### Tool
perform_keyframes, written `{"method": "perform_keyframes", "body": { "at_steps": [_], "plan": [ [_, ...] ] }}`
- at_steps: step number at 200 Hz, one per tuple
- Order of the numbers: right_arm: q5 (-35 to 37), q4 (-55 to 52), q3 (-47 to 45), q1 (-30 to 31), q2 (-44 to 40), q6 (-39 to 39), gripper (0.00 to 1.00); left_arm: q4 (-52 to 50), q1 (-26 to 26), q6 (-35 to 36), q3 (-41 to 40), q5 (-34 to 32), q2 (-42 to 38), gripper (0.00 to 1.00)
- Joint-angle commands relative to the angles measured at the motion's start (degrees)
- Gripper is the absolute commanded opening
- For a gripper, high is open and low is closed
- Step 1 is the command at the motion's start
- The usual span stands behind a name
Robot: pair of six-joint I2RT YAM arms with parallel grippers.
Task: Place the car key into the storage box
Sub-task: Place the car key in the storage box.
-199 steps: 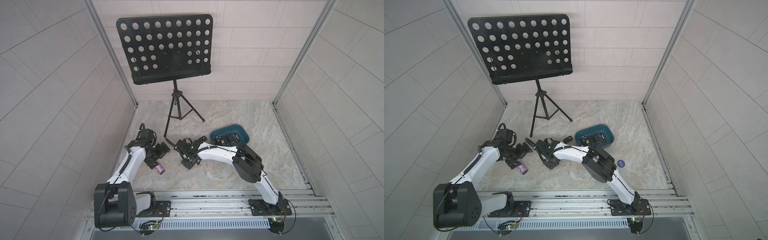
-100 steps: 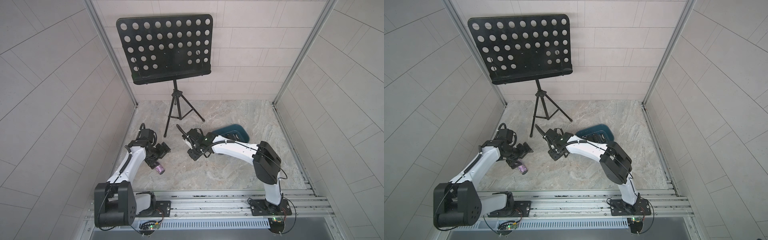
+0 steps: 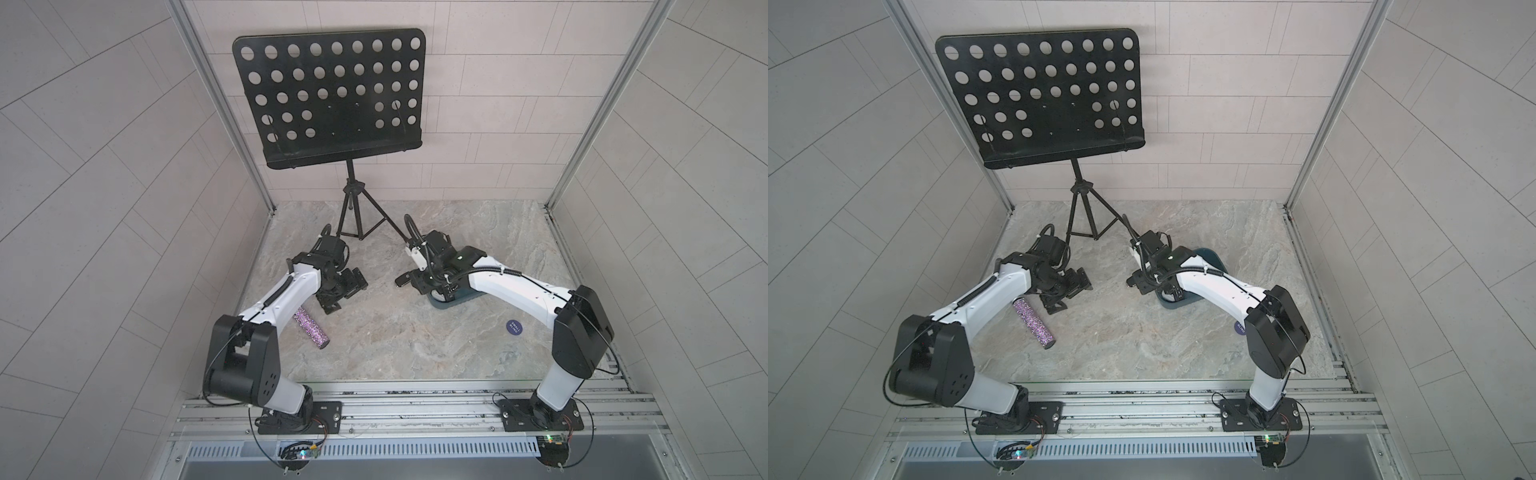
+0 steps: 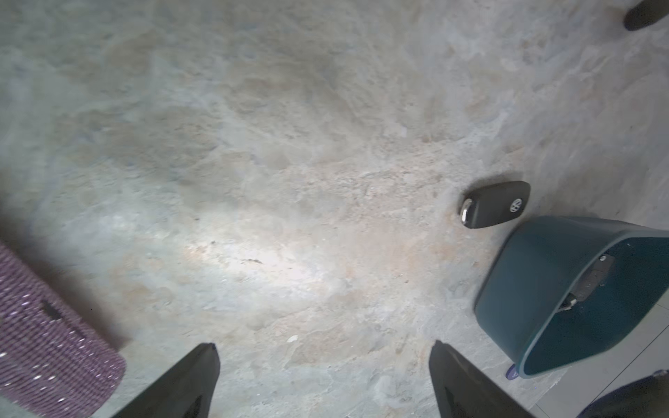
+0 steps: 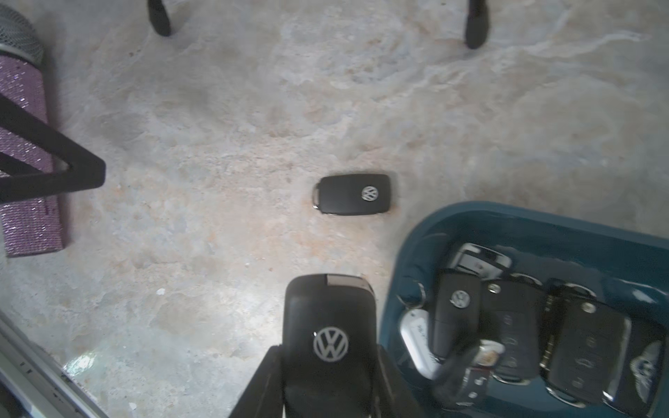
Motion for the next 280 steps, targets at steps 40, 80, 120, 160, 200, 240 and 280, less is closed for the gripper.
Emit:
{"method": "perform_keyframes", "body": {
  "at_steps": [40,80,120,160,200,240,280],
  "plan": [
    [1.5,-3.0,-0.9,-9.6,-3.9,-2.9,0.28,-1.9,-5.5,-1.0,11.8,-4.0,9.4,0.98],
    [5.4,-7.5,2.7,-15.0,-1.0,-4.6,0.28,-1.9,-7.2,-0.5,15.4,-6.1,11.7,0.98],
    [6.9,-8.6,3.1,-19.0,1.6,-5.9,0.29,-1.8,-7.9,-0.3,17.6,-6.3,13.9,0.98],
    [7.3,-8.0,2.2,-21.5,4.6,-5.8,0.29,-2.1,-8.3,0.0,18.9,-6.8,14.6,0.98],
    [6.5,-6.2,1.0,-22.5,7.5,-5.1,0.29,-3.4,-8.4,1.4,20.1,-7.5,14.7,0.98],
    [5.3,-5.1,-0.3,-23.7,9.5,-4.3,0.30,-3.5,-8.4,1.8,19.4,-7.7,13.9,0.98],
    [5.1,-4.8,-1.1,-24.0,11.0,-4.1,0.31,-2.9,-8.4,1.7,17.5,-7.8,12.9,0.97]
  ]
}}
